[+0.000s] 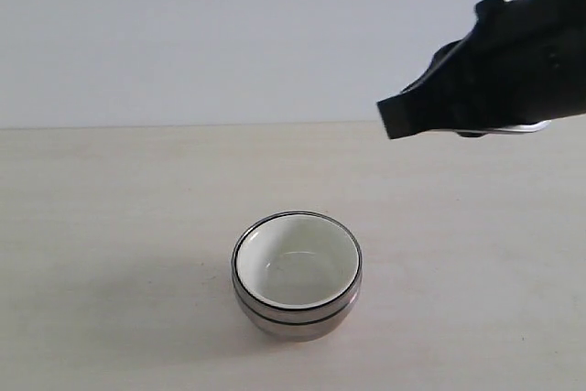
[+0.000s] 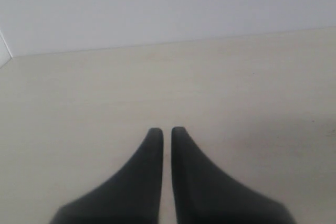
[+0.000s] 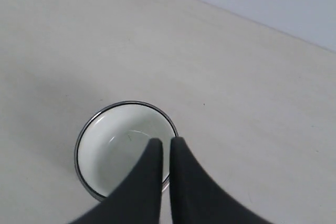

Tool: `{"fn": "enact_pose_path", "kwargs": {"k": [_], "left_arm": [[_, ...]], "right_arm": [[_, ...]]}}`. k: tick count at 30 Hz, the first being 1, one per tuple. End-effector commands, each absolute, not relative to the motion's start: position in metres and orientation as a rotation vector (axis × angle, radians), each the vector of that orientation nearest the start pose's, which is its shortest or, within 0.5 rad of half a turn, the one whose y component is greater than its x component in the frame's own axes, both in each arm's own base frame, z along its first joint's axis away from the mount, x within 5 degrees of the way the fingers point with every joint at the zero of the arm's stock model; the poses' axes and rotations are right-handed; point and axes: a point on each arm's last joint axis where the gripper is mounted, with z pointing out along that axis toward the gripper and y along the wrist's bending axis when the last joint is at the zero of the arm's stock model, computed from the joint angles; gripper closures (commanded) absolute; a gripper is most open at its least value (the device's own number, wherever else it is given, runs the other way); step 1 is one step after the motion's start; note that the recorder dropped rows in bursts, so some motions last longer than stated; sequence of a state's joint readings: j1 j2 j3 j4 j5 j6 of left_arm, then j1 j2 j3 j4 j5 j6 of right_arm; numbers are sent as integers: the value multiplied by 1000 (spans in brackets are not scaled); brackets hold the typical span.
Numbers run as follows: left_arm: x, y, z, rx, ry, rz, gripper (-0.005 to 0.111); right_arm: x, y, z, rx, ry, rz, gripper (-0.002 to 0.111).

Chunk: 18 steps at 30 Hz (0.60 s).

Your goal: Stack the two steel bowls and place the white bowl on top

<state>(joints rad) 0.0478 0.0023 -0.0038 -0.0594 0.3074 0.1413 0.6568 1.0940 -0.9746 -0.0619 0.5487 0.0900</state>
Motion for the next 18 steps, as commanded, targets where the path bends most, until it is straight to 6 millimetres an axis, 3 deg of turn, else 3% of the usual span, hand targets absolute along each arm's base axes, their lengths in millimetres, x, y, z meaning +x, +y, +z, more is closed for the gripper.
{"fn": "enact_pose_path", "kwargs": {"k": [1,18], "left_arm": [[54,1,186,28,1790,65,103],[54,1,186,28,1790,65,103]], "right_arm": [[158,115,368,-611,1998,373,108],[72,48,409,-509,1663,427,108]]}}
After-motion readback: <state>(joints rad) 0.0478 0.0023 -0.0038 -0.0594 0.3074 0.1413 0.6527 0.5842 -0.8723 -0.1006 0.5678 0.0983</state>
